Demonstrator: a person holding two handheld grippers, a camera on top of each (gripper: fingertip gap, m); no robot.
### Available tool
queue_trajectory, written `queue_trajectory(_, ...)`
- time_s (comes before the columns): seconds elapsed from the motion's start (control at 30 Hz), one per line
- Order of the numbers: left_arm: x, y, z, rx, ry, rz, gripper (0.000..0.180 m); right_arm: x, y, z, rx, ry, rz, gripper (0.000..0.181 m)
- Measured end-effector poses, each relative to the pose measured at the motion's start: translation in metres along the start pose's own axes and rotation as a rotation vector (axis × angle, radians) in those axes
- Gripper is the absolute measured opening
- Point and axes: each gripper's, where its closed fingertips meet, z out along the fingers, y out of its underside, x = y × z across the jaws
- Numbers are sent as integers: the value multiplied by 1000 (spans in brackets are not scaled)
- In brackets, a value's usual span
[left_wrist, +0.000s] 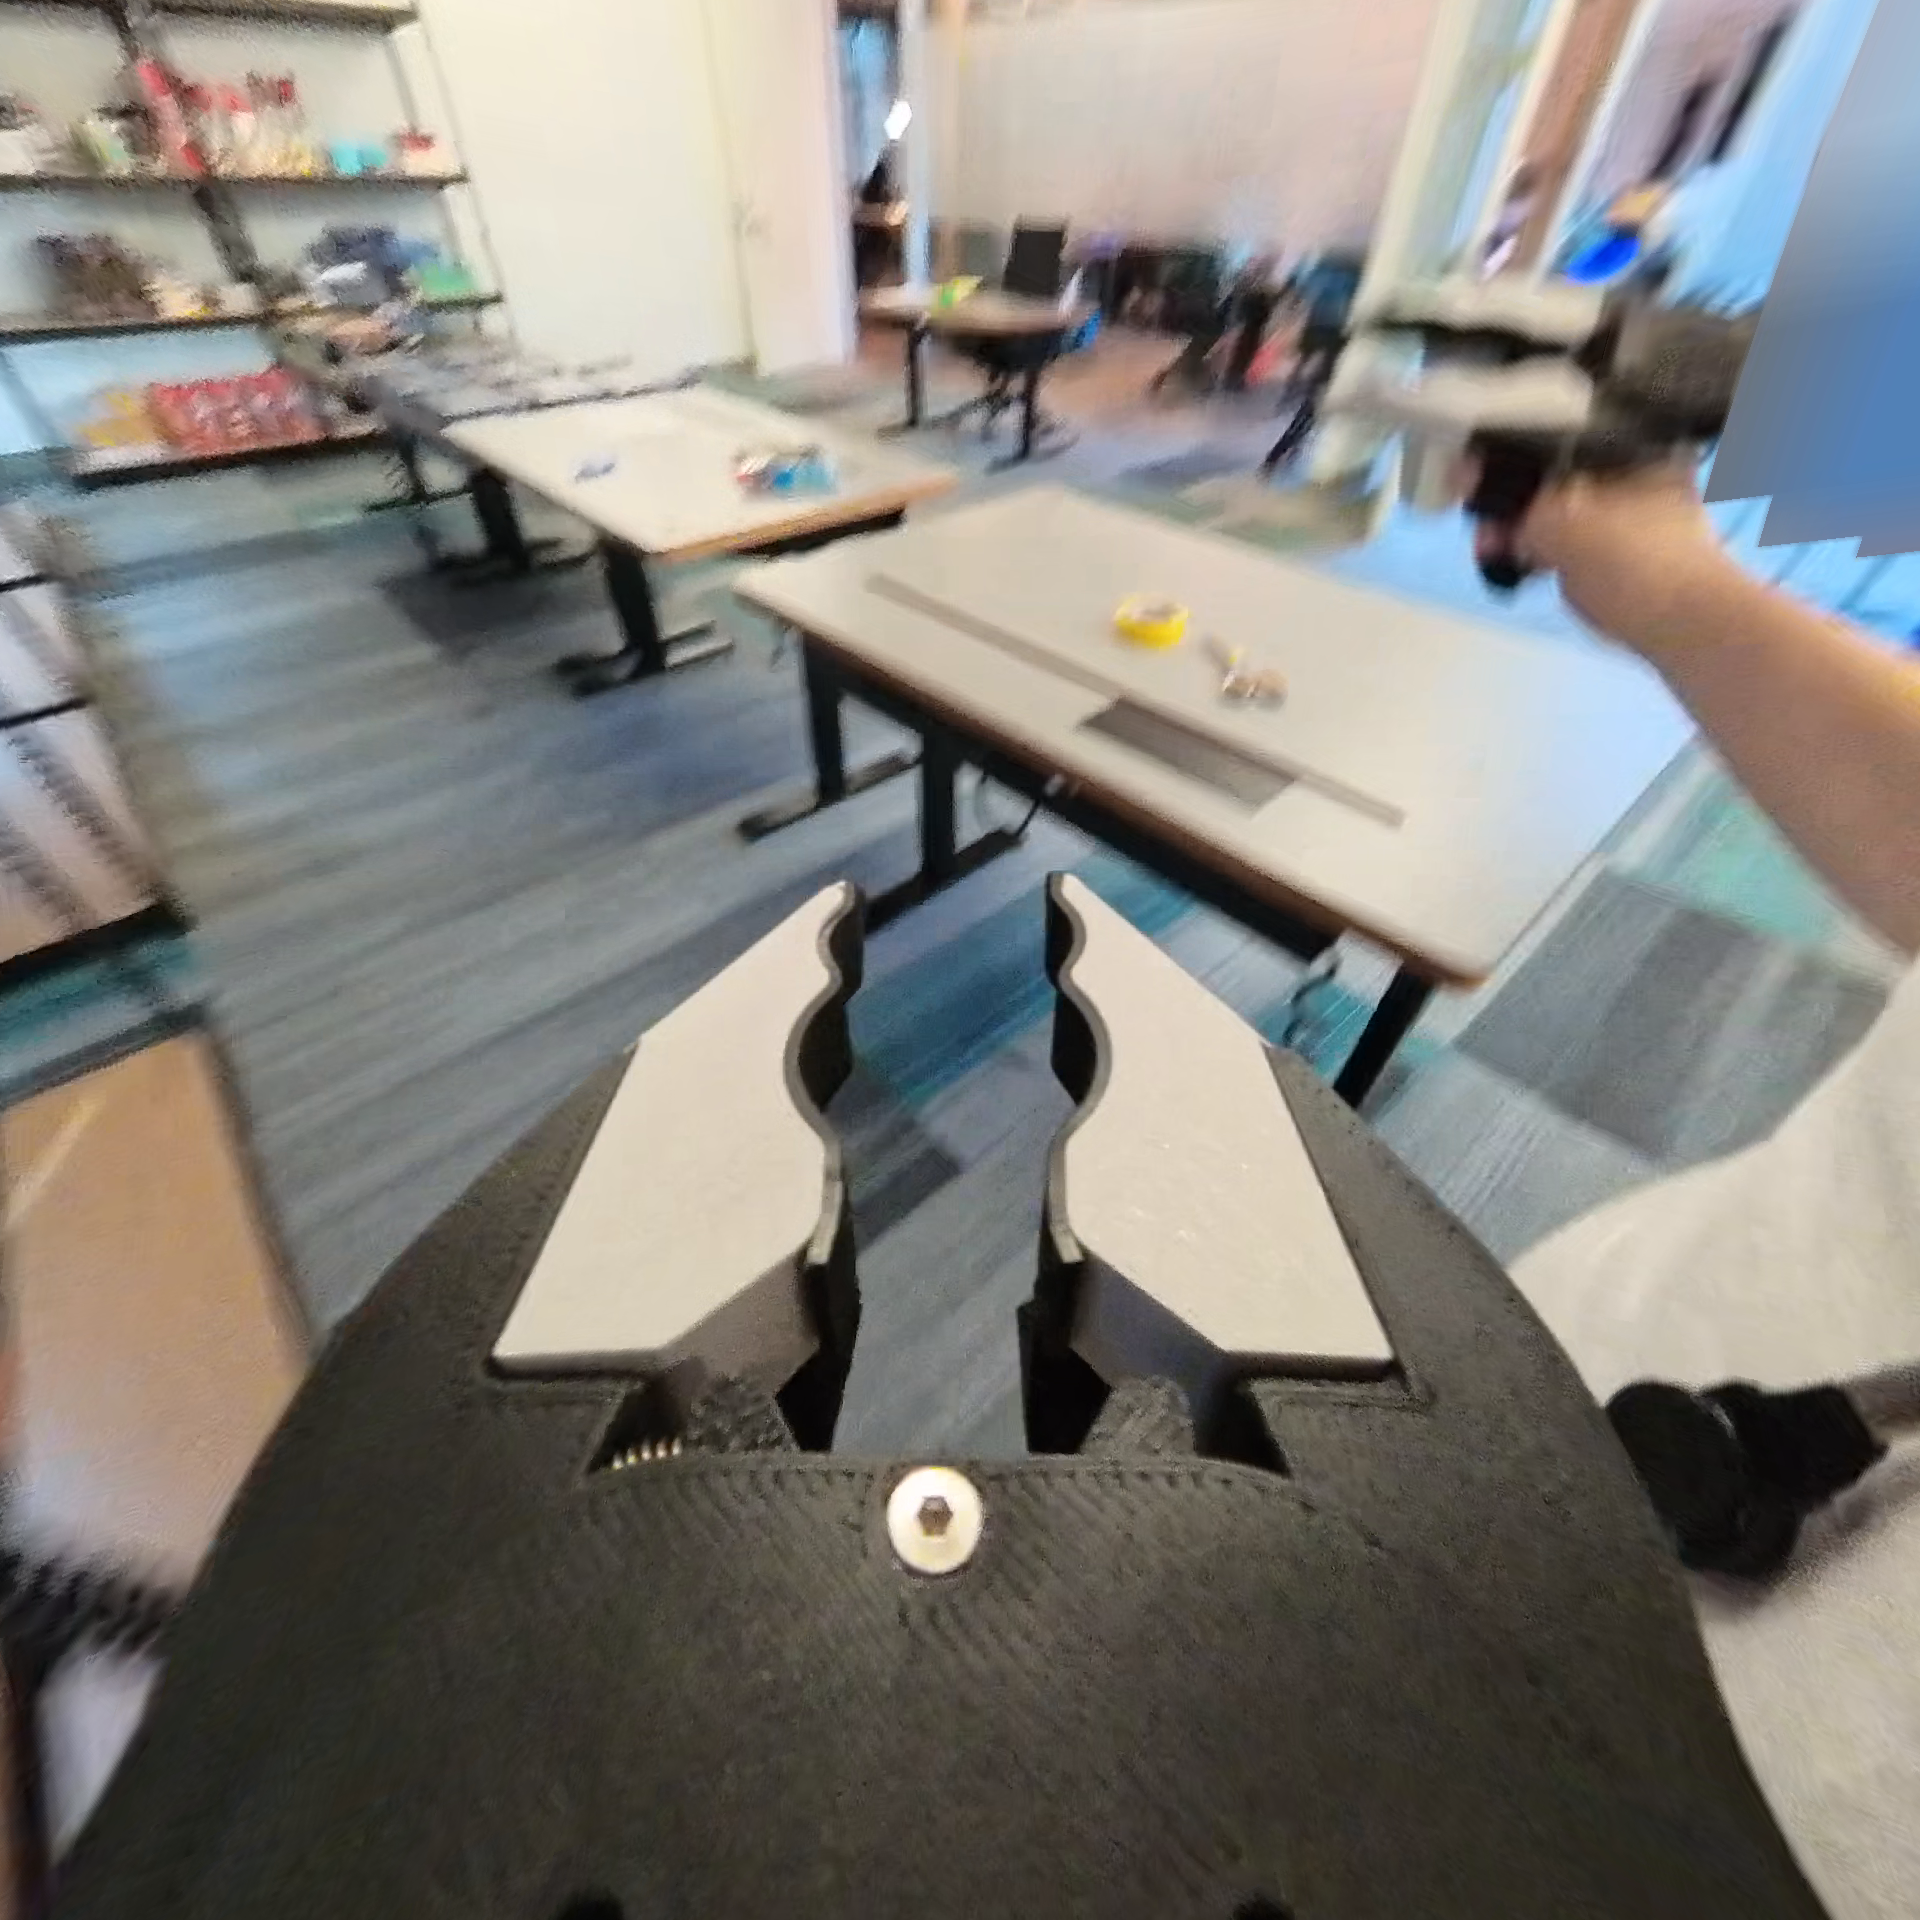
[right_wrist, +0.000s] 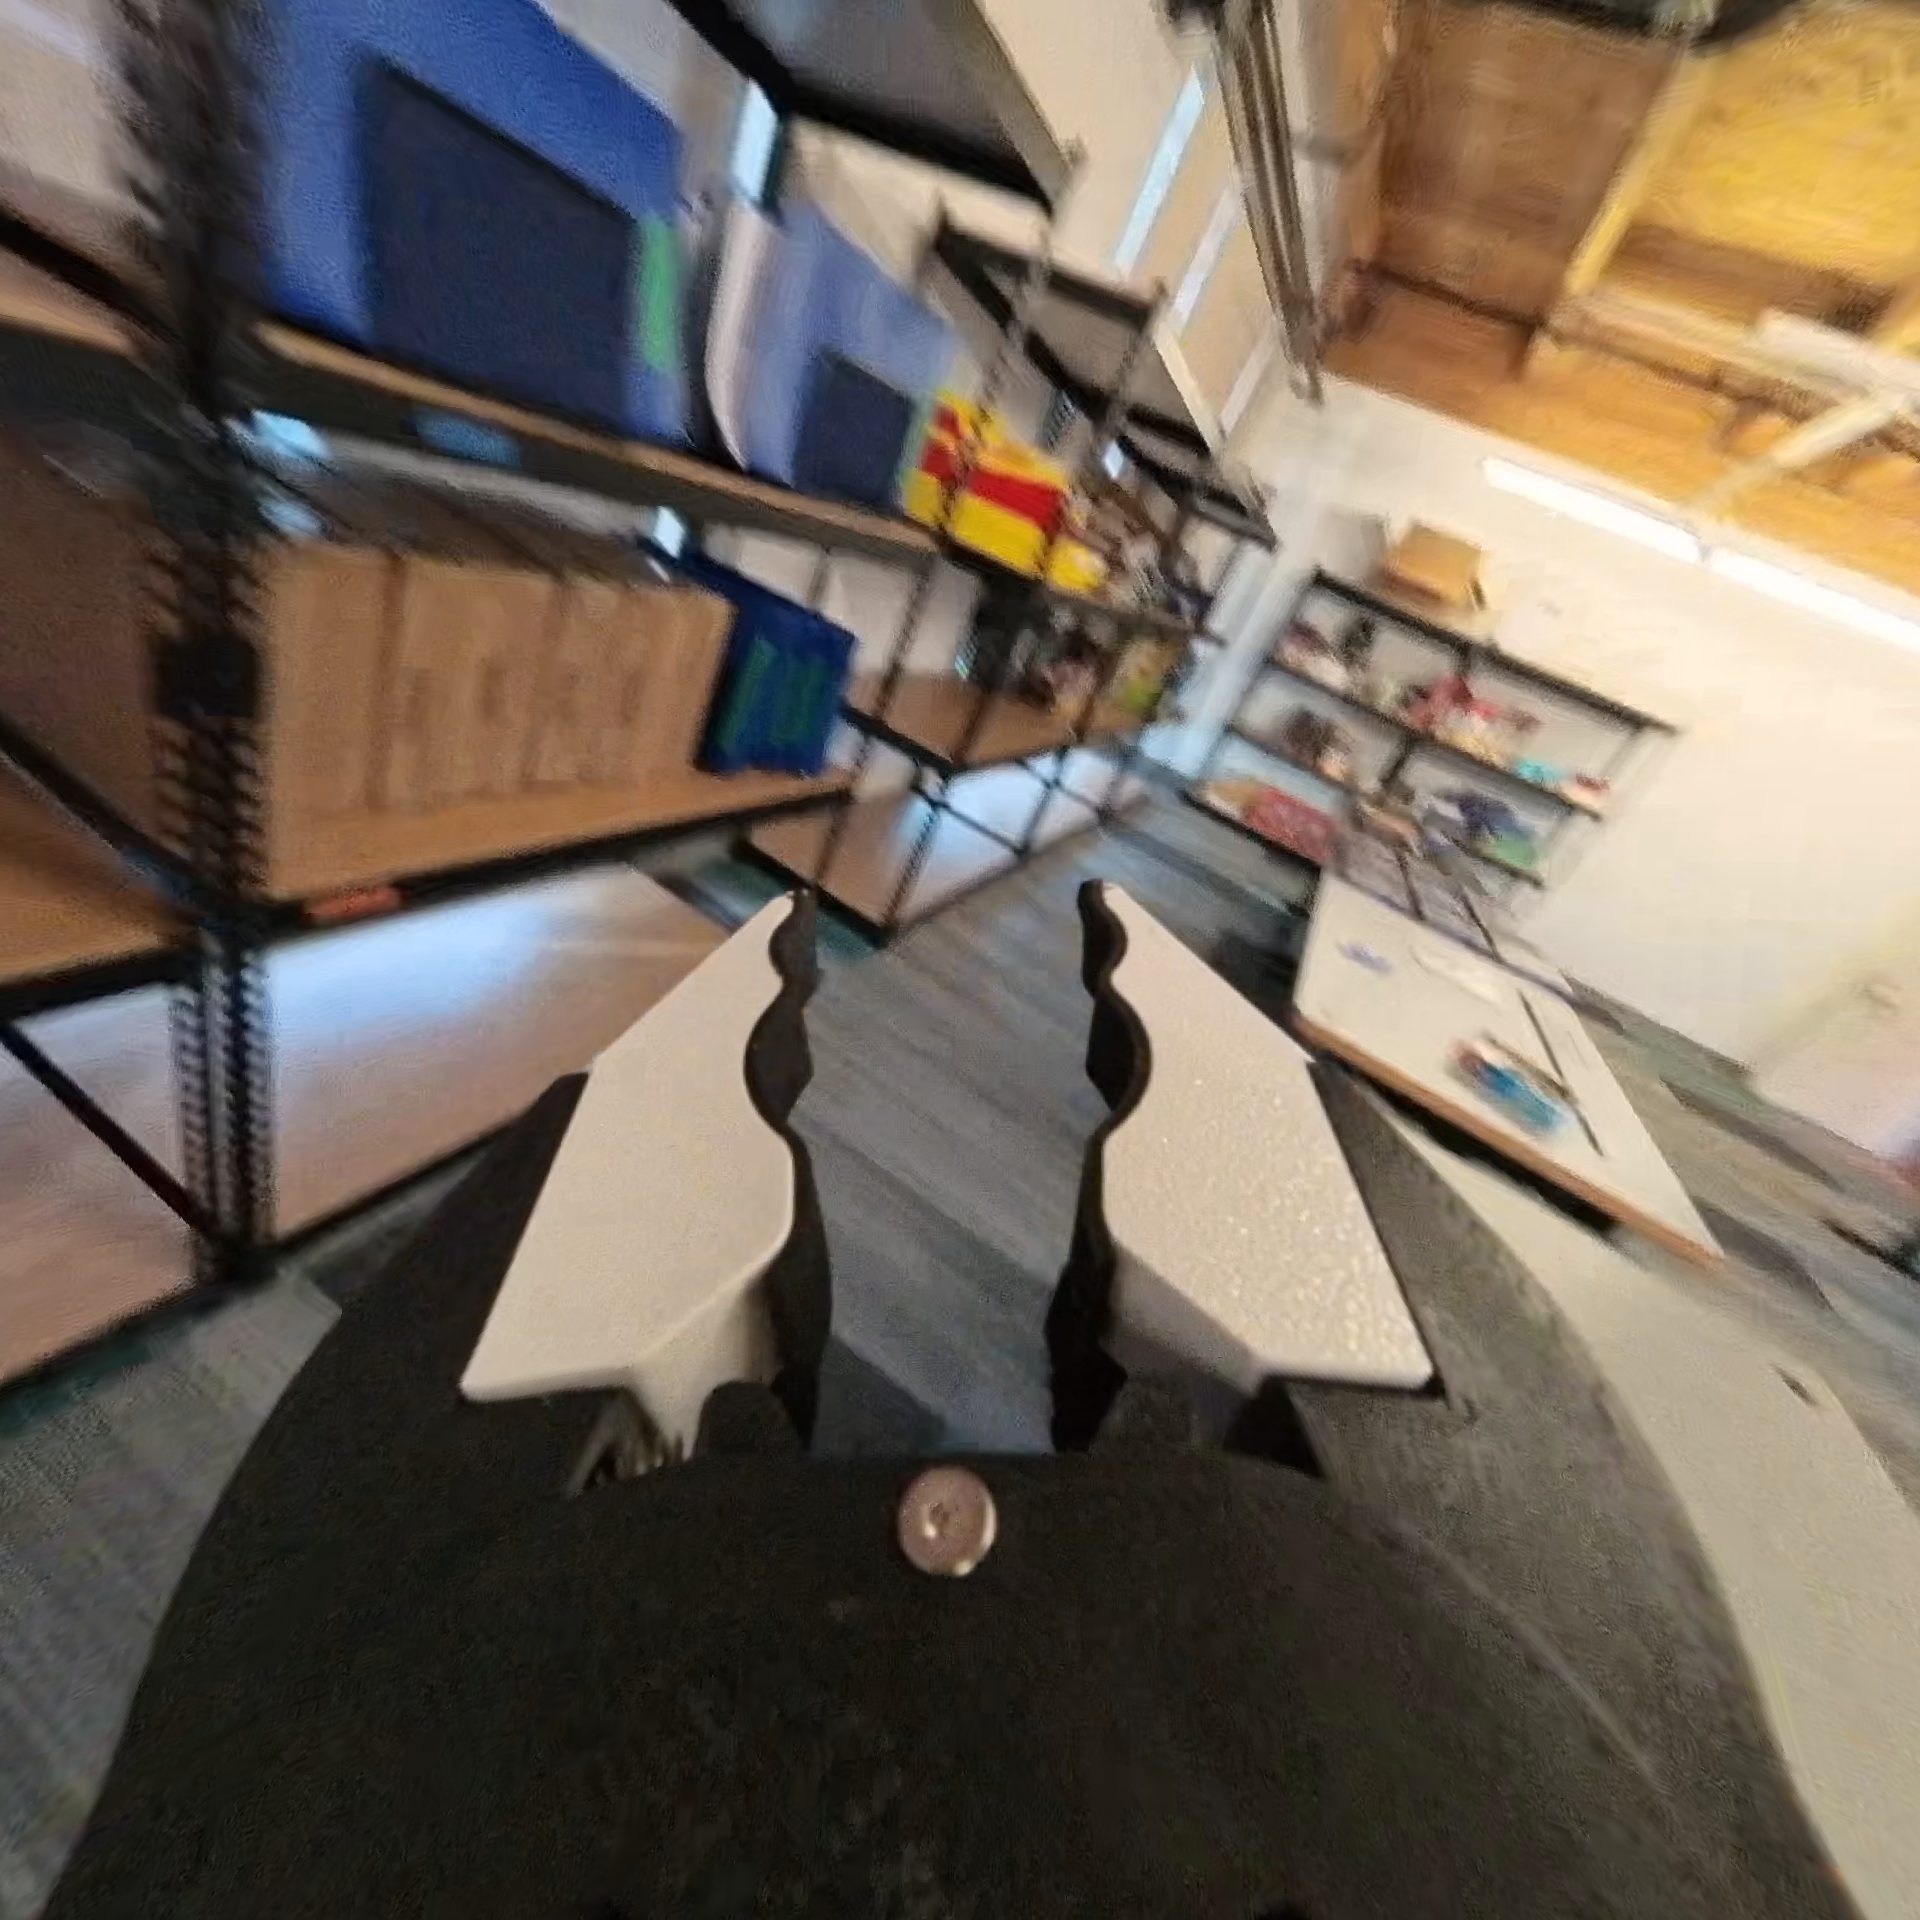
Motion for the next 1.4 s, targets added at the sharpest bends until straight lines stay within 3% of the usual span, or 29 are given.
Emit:
queue_trajectory(0.13, 3, -66, 133, 147, 237, -107, 33, 95, 94, -50, -267, 109, 57, 47)
queue_trajectory(0.33, -38, -80, 268, 95, 290, -101, 31, 170, 216, -65, -520, 142, 184, 46)
queue_trajectory(0.53, -79, -60, 362, 41, 364, -223, 30, 241, 346, 8, -671, 187, 353, 38)
queue_trajectory(0.6, -99, -61, 386, 38, 340, -183, 29, 264, 384, 34, -727, 205, 357, 38)
queue_trajectory(0.7, -137, -56, 425, 7, 286, -111, 26, 304, 422, 77, -661, 237, 473, 34)
queue_trajectory(0.83, -173, -62, 474, -82, 293, -163, 26, 374, 486, 109, -714, 344, 559, 34)
queue_trajectory(1.0, -218, -62, 512, -164, 151, -113, 27, 453, 574, 126, -932, 443, 459, 38)
queue_trajectory(1.1, -240, -51, 529, -205, 39, -200, 27, 499, 627, 136, -1062, 460, 380, 40)
queue_trajectory(1.2, -251, -55, 547, -151, -80, -312, 27, 518, 676, 142, -1245, 346, 363, 43)
queue_trajectory(1.33, -252, -71, 585, -117, -106, -385, 25, 525, 685, 153, -1303, 292, 506, 19)
queue_trajectory(1.4, -247, -85, 601, -101, -93, -383, 24, 518, 664, 184, -1193, 194, 668, 9)
